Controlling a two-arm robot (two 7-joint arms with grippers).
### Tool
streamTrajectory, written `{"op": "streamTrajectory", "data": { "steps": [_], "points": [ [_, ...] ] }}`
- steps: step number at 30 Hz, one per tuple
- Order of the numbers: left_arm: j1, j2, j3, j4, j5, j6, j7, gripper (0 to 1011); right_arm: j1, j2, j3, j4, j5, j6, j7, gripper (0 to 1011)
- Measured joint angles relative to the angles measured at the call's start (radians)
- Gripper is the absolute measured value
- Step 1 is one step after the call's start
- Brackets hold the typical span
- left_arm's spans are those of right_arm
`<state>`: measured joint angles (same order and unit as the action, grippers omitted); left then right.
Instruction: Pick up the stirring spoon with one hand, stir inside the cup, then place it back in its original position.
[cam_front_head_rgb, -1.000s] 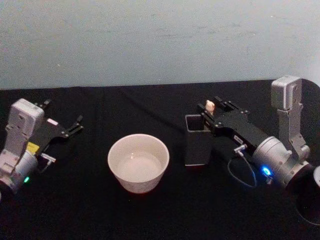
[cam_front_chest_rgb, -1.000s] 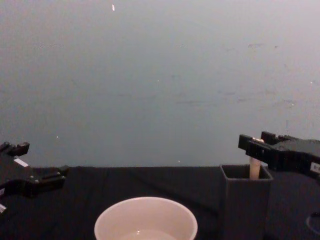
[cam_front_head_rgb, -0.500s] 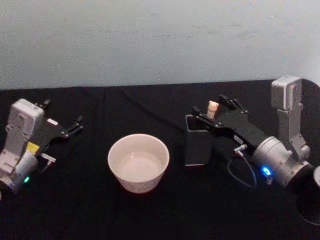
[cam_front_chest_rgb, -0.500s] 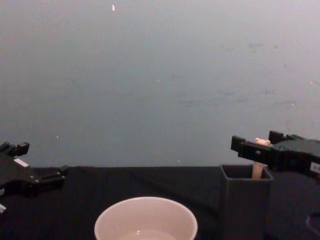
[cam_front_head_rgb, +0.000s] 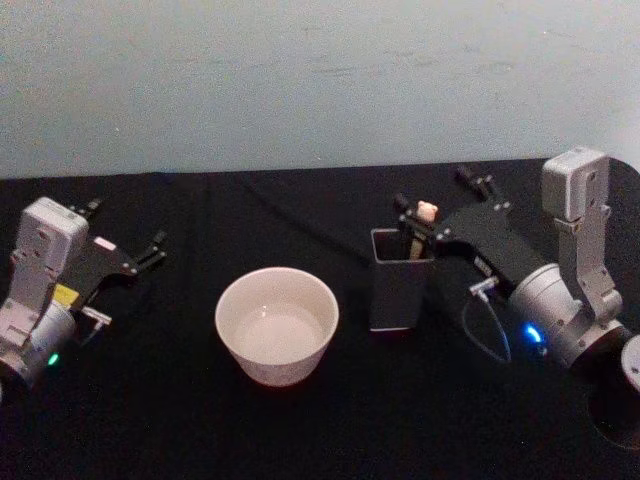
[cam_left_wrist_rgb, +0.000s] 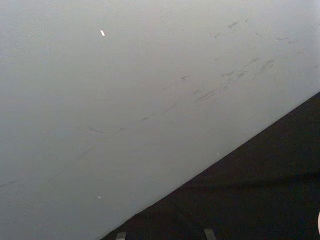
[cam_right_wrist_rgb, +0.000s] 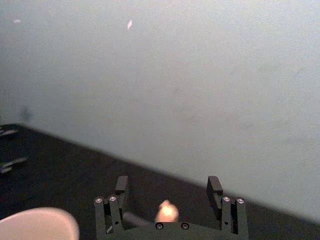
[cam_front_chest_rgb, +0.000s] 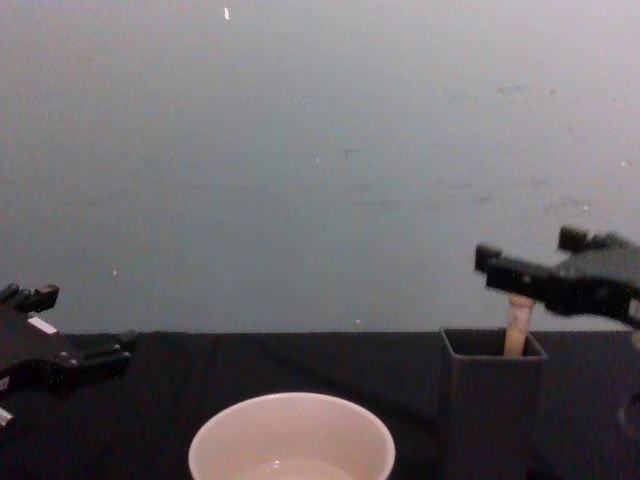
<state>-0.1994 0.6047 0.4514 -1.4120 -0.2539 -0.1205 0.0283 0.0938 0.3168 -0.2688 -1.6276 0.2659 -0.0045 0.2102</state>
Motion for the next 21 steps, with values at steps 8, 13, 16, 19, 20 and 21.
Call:
{"op": "streamTrajectory", "data": {
  "steps": [8,13,16,19,20,21],
  "points": [
    [0.0,0.0,0.0,0.0,0.0,0.0,0.0,1001,-0.009,-0.065,0.035,-0.011,-0.256,-0.121,-0.265,1000],
    [0.0,0.0,0.0,0.0,0.0,0.0,0.0,1001,-0.017,-0.091,0.065,0.01,-0.297,-0.068,-0.327,1000],
    [0.0,0.0,0.0,0.0,0.0,0.0,0.0,1001,-0.029,-0.1,0.078,0.028,-0.297,-0.027,-0.328,1000],
    [0.0,0.0,0.0,0.0,0.0,0.0,0.0,1001,-0.044,-0.109,0.089,0.046,-0.287,0.007,-0.317,1000],
    [0.0,0.0,0.0,0.0,0.0,0.0,0.0,1001,-0.046,-0.113,0.092,0.051,-0.282,0.015,-0.314,1000],
    [0.0,0.0,0.0,0.0,0.0,0.0,0.0,1001,-0.052,-0.122,0.102,0.06,-0.266,0.033,-0.304,1000]
  ]
}}
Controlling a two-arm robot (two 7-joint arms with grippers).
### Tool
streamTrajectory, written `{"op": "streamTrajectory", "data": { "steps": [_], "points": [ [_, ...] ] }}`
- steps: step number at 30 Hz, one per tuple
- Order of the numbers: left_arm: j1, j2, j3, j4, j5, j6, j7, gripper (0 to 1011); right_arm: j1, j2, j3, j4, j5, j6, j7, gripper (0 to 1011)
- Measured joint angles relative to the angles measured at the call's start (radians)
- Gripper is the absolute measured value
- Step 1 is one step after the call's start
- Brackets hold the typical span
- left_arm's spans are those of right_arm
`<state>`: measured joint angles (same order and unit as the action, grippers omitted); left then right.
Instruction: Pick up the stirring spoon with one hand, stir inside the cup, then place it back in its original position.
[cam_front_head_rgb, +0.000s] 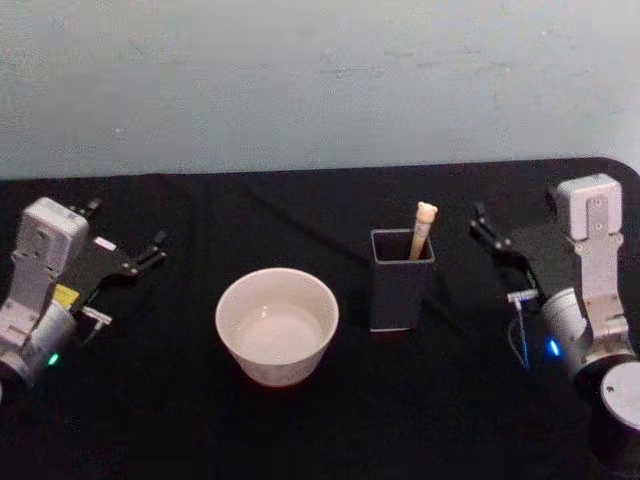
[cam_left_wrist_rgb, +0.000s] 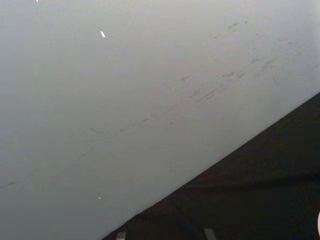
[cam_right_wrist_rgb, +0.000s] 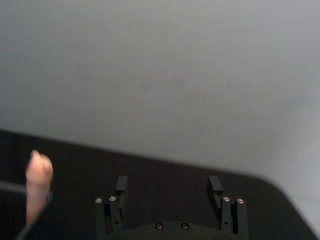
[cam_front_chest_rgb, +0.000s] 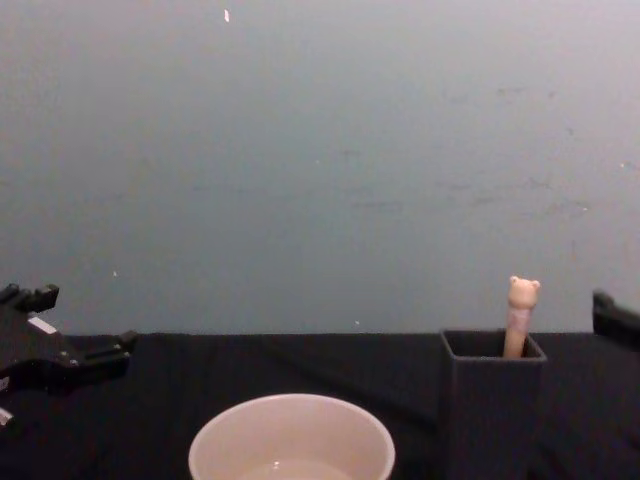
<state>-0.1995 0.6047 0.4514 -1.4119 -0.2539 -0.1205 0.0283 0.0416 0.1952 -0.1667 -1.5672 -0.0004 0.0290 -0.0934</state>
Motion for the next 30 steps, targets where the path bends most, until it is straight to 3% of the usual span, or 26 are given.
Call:
{"op": "streamTrajectory", "data": {
  "steps": [9,30],
  "points": [
    [0.0,0.0,0.0,0.0,0.0,0.0,0.0,1001,-0.005,-0.036,0.042,0.059,0.045,0.062,0.033,1000],
    [0.0,0.0,0.0,0.0,0.0,0.0,0.0,1001,-0.004,-0.033,0.038,0.054,0.045,0.06,0.034,1000]
  ]
}}
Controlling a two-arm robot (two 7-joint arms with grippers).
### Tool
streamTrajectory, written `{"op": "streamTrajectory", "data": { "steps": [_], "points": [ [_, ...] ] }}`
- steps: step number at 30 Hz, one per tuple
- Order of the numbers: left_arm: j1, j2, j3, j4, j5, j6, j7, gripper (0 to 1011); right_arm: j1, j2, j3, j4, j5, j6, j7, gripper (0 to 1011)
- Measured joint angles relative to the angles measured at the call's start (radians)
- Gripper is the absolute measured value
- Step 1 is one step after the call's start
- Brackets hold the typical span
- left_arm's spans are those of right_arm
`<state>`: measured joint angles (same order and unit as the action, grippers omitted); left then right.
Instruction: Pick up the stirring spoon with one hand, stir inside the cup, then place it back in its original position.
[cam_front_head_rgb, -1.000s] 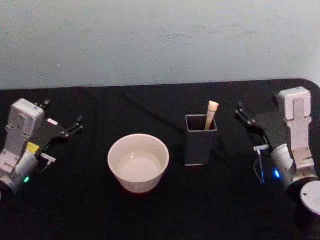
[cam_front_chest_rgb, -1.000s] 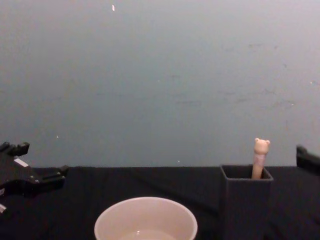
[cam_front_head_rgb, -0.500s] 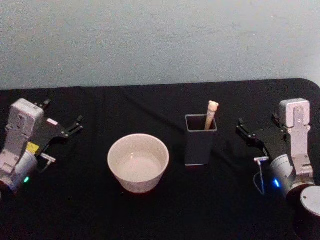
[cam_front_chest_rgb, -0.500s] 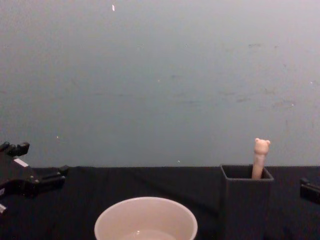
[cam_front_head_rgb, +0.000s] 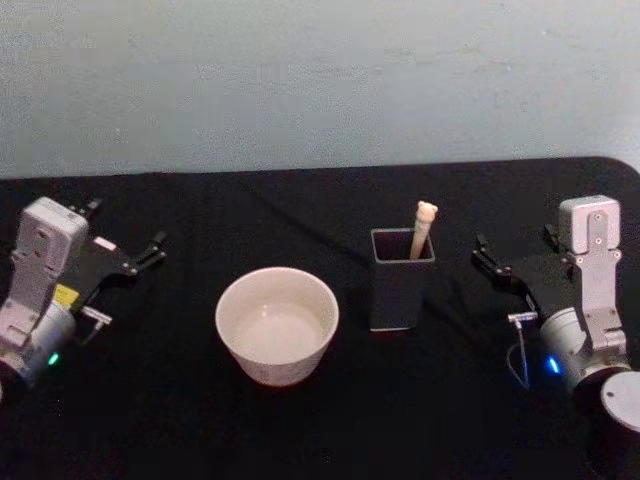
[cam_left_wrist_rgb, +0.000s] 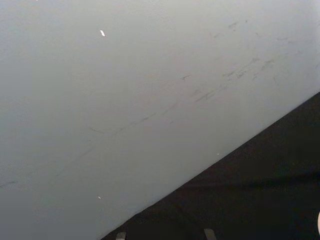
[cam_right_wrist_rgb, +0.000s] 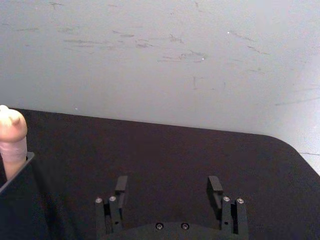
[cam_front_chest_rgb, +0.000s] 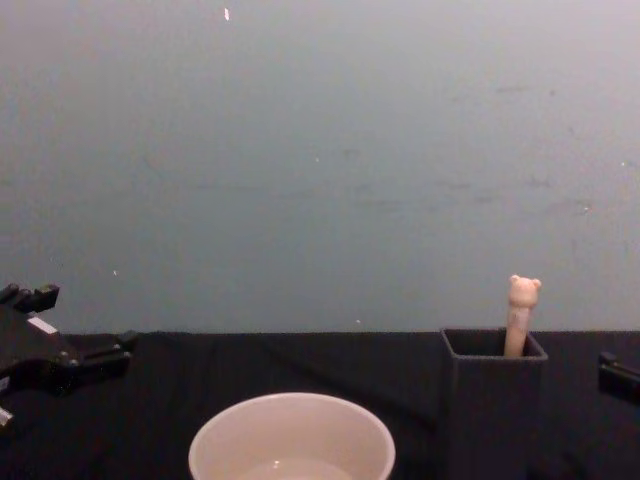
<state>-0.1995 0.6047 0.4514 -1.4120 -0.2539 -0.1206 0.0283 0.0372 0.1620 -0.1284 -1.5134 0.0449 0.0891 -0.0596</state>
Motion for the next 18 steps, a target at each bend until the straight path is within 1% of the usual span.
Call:
{"op": "streamTrajectory", "data": {
  "steps": [18],
  "points": [
    [0.0,0.0,0.0,0.0,0.0,0.0,0.0,1001,0.0,0.001,-0.001,-0.002,-0.001,-0.002,-0.001,1000]
  ]
}}
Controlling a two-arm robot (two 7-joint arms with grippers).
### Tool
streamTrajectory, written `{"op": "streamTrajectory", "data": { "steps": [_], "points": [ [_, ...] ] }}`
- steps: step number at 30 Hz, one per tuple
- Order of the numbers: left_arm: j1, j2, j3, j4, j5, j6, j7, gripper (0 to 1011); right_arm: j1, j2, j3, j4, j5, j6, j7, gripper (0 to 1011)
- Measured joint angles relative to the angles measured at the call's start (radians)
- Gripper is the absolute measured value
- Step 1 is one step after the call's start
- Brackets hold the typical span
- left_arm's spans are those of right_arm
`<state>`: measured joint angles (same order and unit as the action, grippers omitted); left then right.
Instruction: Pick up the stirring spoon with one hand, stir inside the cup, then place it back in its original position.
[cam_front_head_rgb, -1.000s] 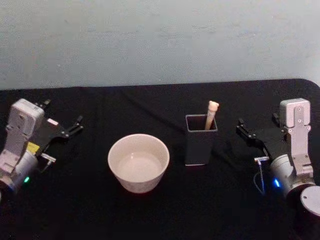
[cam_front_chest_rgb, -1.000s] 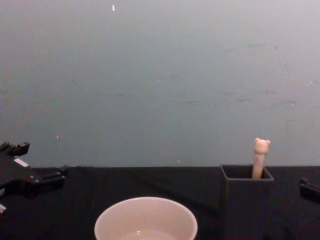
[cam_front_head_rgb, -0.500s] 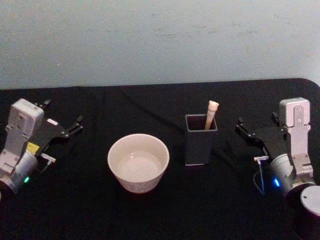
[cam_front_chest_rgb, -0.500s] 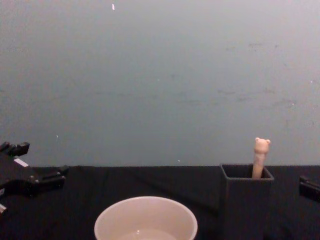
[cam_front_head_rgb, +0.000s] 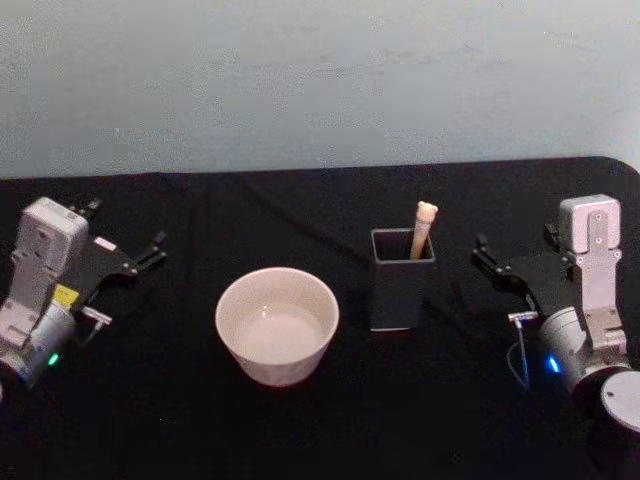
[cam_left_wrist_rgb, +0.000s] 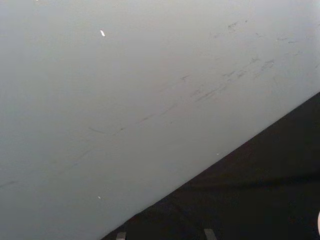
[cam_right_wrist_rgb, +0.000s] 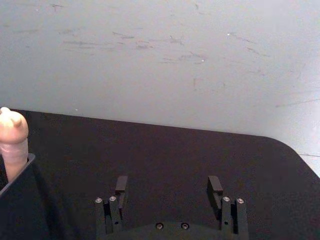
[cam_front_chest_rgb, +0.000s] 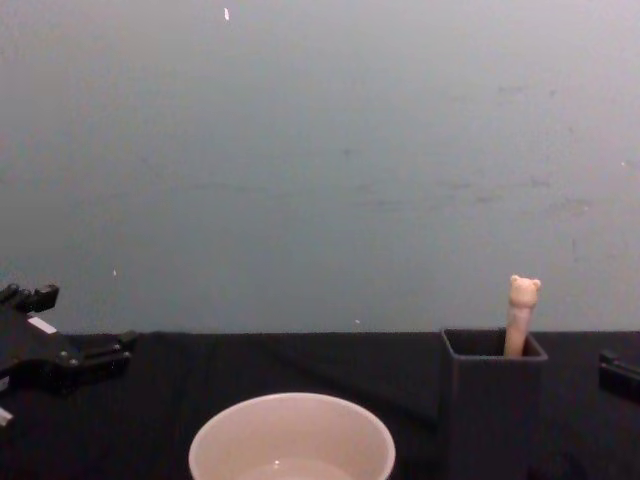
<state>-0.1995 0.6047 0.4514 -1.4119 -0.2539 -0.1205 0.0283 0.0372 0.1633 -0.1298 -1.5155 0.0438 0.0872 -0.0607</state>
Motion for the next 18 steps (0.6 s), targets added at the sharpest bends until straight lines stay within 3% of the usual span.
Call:
{"op": "streamTrajectory", "data": {
  "steps": [18],
  "points": [
    [0.0,0.0,0.0,0.0,0.0,0.0,0.0,1002,0.0,0.0,0.0,0.0,0.0,0.0,0.0,1000]
  ]
}}
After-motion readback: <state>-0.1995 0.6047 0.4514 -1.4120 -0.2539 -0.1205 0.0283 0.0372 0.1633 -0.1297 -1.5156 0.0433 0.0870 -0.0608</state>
